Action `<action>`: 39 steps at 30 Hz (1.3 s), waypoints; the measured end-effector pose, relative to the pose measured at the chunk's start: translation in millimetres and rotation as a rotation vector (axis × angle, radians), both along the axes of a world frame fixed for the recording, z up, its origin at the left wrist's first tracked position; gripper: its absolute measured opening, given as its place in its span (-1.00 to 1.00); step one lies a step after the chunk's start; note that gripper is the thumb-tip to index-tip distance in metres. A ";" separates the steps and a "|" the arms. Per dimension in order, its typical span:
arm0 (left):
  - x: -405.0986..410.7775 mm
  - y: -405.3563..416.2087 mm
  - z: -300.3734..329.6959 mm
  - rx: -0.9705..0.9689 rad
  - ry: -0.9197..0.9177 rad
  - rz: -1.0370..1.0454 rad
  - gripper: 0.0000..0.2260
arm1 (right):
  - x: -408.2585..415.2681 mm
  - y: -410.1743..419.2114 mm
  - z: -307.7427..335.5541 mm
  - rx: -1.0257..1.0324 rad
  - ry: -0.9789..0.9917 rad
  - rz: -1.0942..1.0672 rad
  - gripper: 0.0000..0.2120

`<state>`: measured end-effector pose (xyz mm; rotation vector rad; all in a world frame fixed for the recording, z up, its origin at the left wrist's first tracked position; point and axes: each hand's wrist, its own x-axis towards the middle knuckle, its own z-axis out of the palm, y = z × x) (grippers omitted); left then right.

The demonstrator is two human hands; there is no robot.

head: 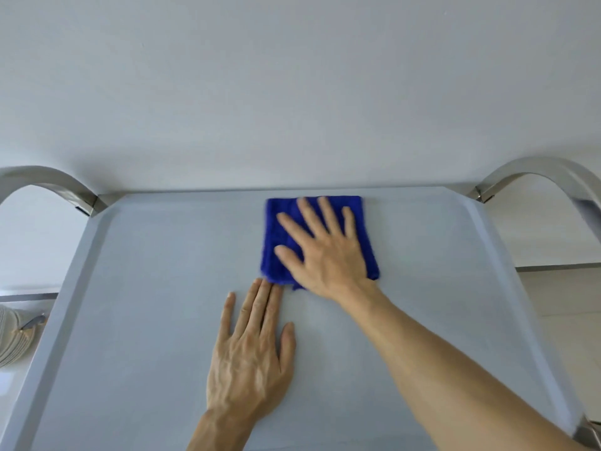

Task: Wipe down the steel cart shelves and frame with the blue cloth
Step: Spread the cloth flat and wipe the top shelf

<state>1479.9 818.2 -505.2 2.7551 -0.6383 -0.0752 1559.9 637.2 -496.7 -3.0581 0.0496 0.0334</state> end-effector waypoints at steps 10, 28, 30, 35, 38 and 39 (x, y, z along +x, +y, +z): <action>0.8 -2.1 -4.0 -0.012 -0.032 0.010 -0.43 | -17.5 -160.7 5.8 0.002 0.010 -0.255 -0.42; 0.4 -7.5 0.3 0.120 -0.001 0.022 -0.42 | -257.5 -91.6 9.3 -0.065 0.080 -0.365 -0.31; 0.6 -7.5 1.4 0.122 0.007 0.018 -0.41 | -277.2 -58.5 10.9 -0.031 0.080 -0.363 -0.29; 8.3 -4.7 19.3 0.096 0.209 -0.062 -0.43 | -297.8 9.8 13.9 0.014 0.122 -0.123 -0.12; 15.2 9.3 55.0 0.179 0.346 -0.185 -0.43 | -292.8 16.6 35.2 0.065 0.152 -0.144 -0.07; 12.5 13.2 67.6 0.163 0.373 -0.195 -0.48 | -291.6 14.6 41.8 0.077 0.140 -0.148 -0.07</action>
